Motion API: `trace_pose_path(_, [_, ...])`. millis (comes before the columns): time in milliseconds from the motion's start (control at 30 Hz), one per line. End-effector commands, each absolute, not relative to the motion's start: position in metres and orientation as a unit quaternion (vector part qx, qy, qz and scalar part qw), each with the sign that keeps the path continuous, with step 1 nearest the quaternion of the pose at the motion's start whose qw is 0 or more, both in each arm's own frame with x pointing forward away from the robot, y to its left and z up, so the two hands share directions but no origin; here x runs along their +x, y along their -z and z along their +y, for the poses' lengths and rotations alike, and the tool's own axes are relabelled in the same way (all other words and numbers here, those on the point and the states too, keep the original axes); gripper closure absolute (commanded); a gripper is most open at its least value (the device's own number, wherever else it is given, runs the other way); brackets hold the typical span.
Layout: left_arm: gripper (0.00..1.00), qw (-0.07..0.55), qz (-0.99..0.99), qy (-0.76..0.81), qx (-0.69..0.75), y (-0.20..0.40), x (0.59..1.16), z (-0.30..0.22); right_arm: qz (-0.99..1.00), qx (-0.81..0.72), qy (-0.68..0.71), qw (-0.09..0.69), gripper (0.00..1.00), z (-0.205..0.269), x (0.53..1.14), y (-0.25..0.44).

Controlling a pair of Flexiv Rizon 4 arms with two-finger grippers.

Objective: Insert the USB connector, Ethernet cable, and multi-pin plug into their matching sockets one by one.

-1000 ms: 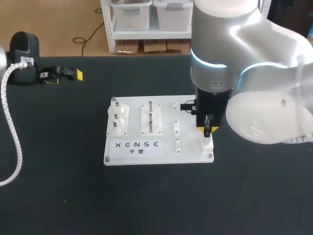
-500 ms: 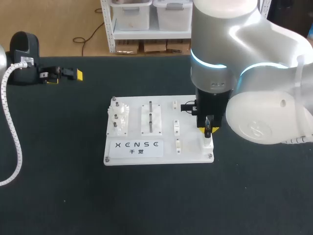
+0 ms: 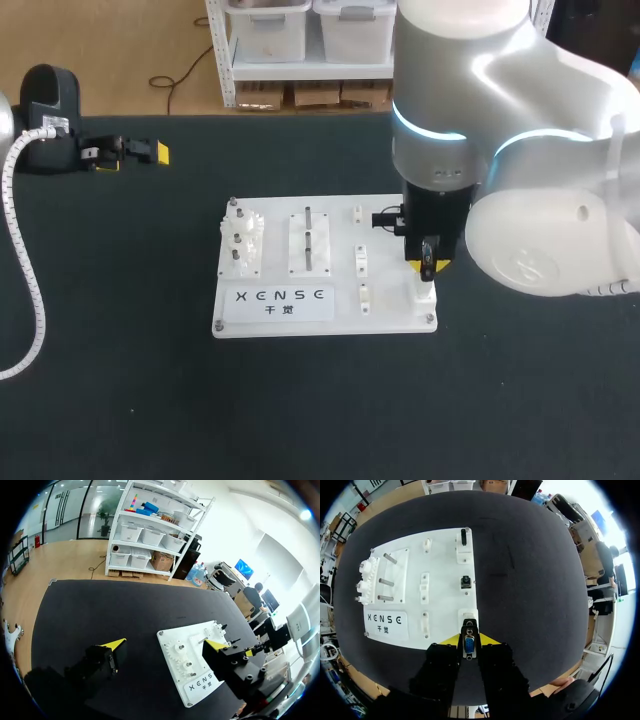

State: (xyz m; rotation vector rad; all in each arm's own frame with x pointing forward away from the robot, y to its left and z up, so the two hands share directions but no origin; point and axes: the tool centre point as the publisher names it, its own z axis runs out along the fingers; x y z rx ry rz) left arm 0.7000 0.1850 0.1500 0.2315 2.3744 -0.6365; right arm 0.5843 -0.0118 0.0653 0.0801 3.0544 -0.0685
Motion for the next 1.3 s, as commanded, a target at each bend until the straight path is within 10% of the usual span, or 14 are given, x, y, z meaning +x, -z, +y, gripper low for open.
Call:
trace_pose_path(33, [0.0, 0.33, 0.908, 0.243, 0.089, -0.15, 0.7, 0.185, 0.999, 0.026, 0.022, 0.04, 1.0, -0.0118, 0.5824, -0.0611])
trace_pose_path(1300, [0.0, 0.33, 0.908, 0.243, 0.089, -0.15, 0.7, 0.185, 0.998, 0.033, 0.03, 0.042, 1.0, -0.0089, 0.5898, -0.0537])
